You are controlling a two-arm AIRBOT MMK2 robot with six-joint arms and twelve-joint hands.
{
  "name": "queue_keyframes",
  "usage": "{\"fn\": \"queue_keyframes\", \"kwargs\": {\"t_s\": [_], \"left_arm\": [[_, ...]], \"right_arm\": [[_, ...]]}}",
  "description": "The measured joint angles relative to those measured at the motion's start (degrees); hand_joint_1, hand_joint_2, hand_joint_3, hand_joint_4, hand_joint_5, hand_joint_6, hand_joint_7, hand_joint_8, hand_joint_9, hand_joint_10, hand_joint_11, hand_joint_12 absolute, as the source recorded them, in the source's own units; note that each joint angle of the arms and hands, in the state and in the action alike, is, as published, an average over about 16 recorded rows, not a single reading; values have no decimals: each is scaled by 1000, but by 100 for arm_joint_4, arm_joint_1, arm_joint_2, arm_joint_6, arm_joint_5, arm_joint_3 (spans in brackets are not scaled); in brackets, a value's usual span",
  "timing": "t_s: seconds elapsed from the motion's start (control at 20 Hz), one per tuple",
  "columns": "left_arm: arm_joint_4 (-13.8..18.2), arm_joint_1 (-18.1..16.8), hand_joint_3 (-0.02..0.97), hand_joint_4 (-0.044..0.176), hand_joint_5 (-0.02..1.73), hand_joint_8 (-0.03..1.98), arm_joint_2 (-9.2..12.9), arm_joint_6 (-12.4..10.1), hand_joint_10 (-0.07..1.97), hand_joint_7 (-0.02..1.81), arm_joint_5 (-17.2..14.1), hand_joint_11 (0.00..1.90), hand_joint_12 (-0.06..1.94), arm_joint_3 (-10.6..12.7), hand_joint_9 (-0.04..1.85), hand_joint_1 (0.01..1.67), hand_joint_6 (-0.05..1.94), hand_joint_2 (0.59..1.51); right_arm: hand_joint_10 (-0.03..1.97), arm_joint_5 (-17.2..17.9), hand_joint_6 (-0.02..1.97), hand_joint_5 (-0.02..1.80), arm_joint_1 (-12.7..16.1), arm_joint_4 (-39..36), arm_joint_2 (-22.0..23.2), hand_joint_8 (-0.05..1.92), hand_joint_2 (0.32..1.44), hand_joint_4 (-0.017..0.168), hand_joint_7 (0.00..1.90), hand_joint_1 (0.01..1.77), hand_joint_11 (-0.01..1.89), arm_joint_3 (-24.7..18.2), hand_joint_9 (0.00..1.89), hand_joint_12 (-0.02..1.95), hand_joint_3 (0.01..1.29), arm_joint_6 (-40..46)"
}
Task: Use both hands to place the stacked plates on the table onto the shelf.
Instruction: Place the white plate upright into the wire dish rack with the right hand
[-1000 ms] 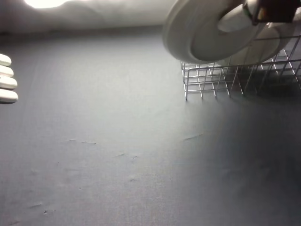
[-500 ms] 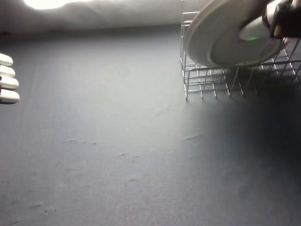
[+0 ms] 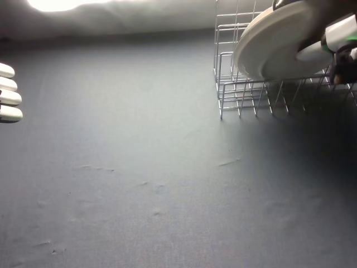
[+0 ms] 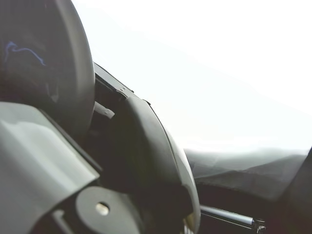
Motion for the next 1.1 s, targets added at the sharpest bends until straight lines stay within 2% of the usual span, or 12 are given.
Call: {"fn": "queue_keyframes", "kwargs": {"t_s": [0.1, 0.35, 0.75, 0.9, 1.1], "left_arm": [[0, 2, 9, 1, 20, 2, 0, 0, 16, 15, 0, 13, 7, 2, 18, 23, 6, 1008], [0, 8, 10, 1, 20, 2, -2, 0, 15, 15, -1, 13, 7, 8, 17, 23, 6, 1008], [0, 10, 11, 1, 20, 2, -4, 0, 16, 15, -2, 13, 7, 30, 17, 23, 7, 1009], [1, 10, 11, 1, 20, 2, -5, 0, 16, 15, -2, 13, 7, 36, 17, 23, 6, 1010], [17, -27, 11, 1, 20, 2, -6, -52, 16, 16, -15, 14, 7, 48, 17, 24, 6, 1010]], "right_arm": [[726, 97, 792, 959, -100, -130, 19, 617, 968, -1, 1067, 1387, 762, 1, 997, 1046, 14, -9], [501, 244, 550, 800, -277, -312, 60, 423, 988, 0, 903, 1292, 523, 14, 838, 1145, 14, -25], [119, 342, 145, 503, -396, -424, 97, 84, 1016, 4, 556, 1136, 126, 57, 528, 1248, 14, -74], [64, 396, 24, 429, -397, -506, 98, 6, 1012, 3, 468, 1109, 54, 72, 451, 1210, 14, -102], [31, 533, 20, 386, -358, -739, 97, 12, 1010, 3, 405, 1095, 22, 39, 399, 1168, 14, -139]]}}
